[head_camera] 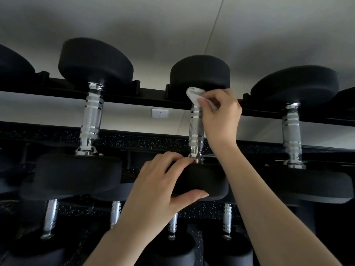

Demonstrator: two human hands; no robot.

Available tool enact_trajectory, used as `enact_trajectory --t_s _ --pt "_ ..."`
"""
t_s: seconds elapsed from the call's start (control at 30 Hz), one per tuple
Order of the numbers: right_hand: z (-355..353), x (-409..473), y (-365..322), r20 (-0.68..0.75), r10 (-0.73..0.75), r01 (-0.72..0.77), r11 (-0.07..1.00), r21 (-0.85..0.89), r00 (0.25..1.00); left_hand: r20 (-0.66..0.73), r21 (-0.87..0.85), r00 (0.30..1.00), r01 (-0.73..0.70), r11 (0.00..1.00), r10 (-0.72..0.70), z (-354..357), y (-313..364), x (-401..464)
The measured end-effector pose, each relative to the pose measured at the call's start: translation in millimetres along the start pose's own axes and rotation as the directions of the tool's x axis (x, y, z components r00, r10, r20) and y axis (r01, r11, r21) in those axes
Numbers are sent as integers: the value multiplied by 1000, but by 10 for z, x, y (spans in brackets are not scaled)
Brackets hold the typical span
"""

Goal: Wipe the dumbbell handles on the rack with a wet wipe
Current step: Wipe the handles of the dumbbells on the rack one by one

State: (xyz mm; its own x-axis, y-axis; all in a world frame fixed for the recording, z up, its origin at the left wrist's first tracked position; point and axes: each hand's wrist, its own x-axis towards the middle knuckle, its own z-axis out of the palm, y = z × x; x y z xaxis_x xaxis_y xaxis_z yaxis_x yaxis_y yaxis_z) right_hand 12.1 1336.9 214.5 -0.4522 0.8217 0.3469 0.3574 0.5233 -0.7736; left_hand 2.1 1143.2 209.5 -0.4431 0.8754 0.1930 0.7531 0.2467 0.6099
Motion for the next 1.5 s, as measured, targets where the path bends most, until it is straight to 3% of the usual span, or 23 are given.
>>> enact_trajectory --t_s 0.1,0.3,0.5,0.77,0.87,1.0,1.17,1.3,1.5 --pt "6 10 -58 35 73 -75 996 52 997 -27 -20 1000 -3 1000 2 13 2 -1" --pt "-201 33 -102 289 136 -116 990 -85 948 -23 -40 1000 -2 999 1 25 -10 -3" --pt "-498 -355 -97 561 110 -50 991 -121 821 -32 -50 999 -3 999 1 35 -9 -15" --pt "-706 -287 -53 760 218 -102 975 -197 612 -81 -57 997 7 998 -12 54 49 -73" --pt "-773 -270 -29 777 249 -152 969 -197 579 -96 -64 995 14 998 -20 56 48 -84" --pt "-761 -296 6 729 274 -141 961 -240 628 -105 -78 994 17 997 -25 49 50 -79" --pt "-686 -435 28 539 374 -321 927 -193 755 -122 -82 992 14 997 -24 75 31 -71" --pt "-569 -459 29 400 400 -412 909 -59 825 -128 -98 991 35 995 -48 104 32 -90" --pt "-349 -206 -34 234 381 -414 903 112 894 -123 -99 991 34 994 -46 118 8 -104"
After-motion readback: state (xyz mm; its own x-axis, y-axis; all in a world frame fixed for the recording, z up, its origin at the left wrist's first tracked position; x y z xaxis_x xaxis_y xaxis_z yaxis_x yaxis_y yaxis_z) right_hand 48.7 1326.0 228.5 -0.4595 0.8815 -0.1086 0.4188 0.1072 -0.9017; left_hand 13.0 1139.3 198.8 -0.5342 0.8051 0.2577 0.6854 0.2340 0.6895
